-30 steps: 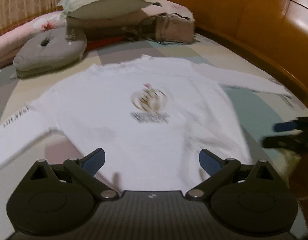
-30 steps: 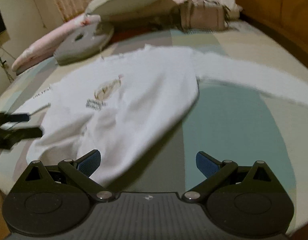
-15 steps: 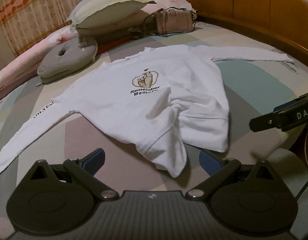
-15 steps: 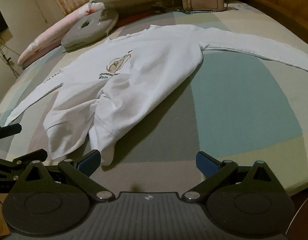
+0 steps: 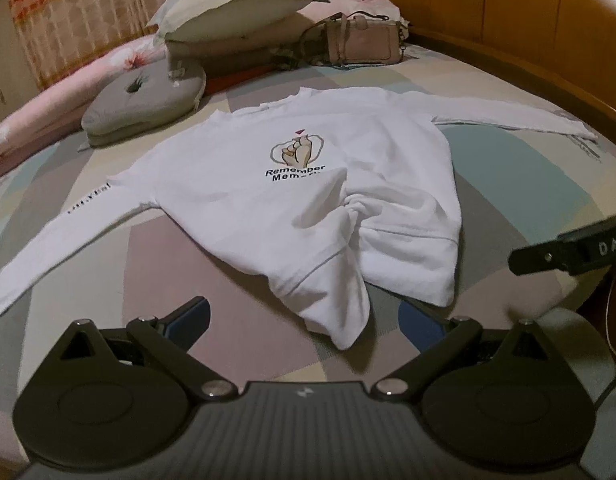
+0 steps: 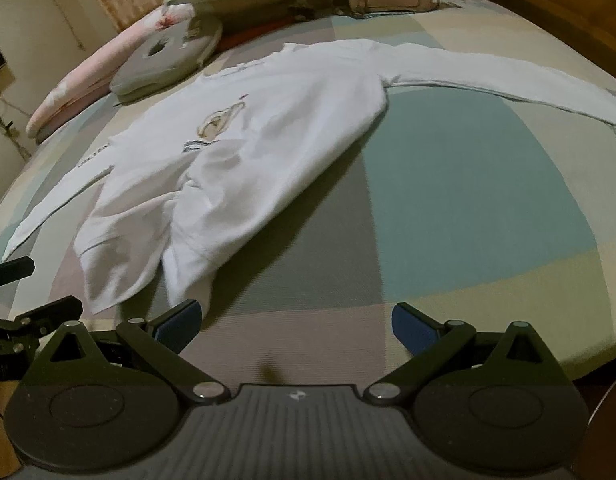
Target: Fold clothes
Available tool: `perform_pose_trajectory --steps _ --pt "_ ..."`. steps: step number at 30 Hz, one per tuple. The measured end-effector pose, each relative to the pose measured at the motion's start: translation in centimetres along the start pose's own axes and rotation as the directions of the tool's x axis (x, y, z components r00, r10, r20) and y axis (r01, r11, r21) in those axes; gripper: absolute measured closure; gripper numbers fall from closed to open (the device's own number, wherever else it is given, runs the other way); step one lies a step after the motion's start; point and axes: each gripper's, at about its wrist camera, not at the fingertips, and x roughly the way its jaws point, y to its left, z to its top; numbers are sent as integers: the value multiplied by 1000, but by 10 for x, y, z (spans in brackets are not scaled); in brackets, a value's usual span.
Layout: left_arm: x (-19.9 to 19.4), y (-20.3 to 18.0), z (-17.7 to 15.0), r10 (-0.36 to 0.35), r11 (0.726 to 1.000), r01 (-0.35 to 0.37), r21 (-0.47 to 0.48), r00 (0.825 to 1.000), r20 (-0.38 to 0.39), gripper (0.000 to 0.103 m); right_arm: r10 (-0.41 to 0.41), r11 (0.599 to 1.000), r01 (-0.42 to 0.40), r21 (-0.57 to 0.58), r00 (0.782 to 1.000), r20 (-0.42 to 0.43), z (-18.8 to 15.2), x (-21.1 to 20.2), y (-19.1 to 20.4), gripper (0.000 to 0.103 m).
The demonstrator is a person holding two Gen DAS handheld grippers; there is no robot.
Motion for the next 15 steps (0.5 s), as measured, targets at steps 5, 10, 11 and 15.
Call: perform_pose_trajectory --steps 5,10,11,15 --pt "21 0 3 -13 1000 13 -8 1000 -24 3 -21 999 22 47 1000 -14 0 9 -12 0" --pt "42 7 1 -8 999 6 -34 998 -63 3 -24 998 26 61 999 -21 4 18 -17 0" --pt "44 10 0 4 999 -7 -39 998 -65 3 -23 998 24 60 1000 -20 5 19 -18 0" --pt "52 30 -2 62 995 -69 -78 995 -81 3 -18 999 18 39 1000 -2 8 24 -17 0"
